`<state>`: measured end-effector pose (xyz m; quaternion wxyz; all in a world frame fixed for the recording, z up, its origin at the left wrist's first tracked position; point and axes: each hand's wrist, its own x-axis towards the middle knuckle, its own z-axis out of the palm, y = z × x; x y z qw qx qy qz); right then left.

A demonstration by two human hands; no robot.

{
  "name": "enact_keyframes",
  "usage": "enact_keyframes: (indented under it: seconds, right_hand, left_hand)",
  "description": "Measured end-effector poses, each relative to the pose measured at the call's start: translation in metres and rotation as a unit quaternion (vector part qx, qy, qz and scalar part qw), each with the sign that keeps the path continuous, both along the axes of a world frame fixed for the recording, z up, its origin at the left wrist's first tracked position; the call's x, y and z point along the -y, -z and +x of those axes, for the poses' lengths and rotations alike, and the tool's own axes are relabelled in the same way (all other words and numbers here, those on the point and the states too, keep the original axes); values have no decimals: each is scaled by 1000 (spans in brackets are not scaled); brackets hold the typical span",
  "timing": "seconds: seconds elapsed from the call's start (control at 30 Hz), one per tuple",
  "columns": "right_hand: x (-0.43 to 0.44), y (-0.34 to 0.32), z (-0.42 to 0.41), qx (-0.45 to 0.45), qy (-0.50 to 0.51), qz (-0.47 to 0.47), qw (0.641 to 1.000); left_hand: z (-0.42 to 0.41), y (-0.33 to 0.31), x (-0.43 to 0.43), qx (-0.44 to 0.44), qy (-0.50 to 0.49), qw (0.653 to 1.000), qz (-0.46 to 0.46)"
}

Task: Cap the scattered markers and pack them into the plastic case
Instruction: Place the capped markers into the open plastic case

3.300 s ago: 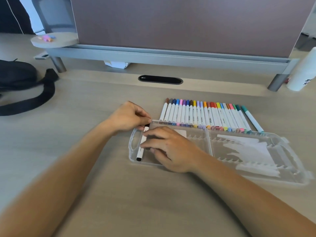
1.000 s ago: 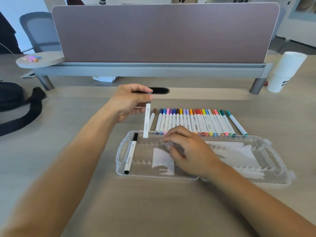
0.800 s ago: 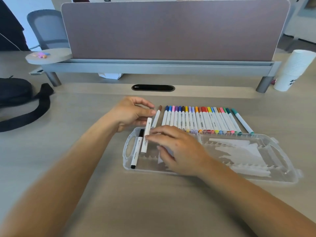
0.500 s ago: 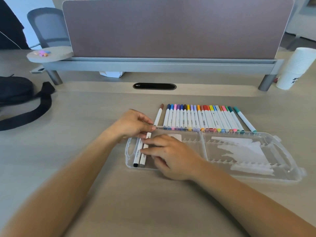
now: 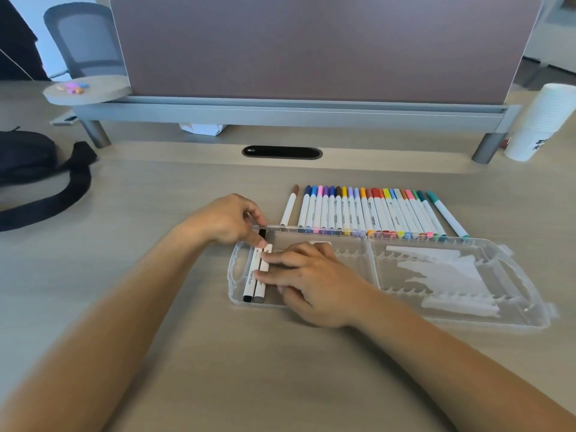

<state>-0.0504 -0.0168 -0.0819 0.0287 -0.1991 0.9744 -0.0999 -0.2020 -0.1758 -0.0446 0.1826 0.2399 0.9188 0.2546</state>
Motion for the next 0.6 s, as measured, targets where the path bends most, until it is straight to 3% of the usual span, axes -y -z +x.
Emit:
enact_keyframes:
  seconds: [0.2, 0.6]
  right_hand:
    - [6, -3, 0, 7, -4, 37, 999]
    - [5, -8, 2, 37, 6, 22, 999]
  left_hand:
    - [-5, 7, 8, 66, -34, 996, 43]
    - [-3, 10, 3, 79, -13, 997, 20]
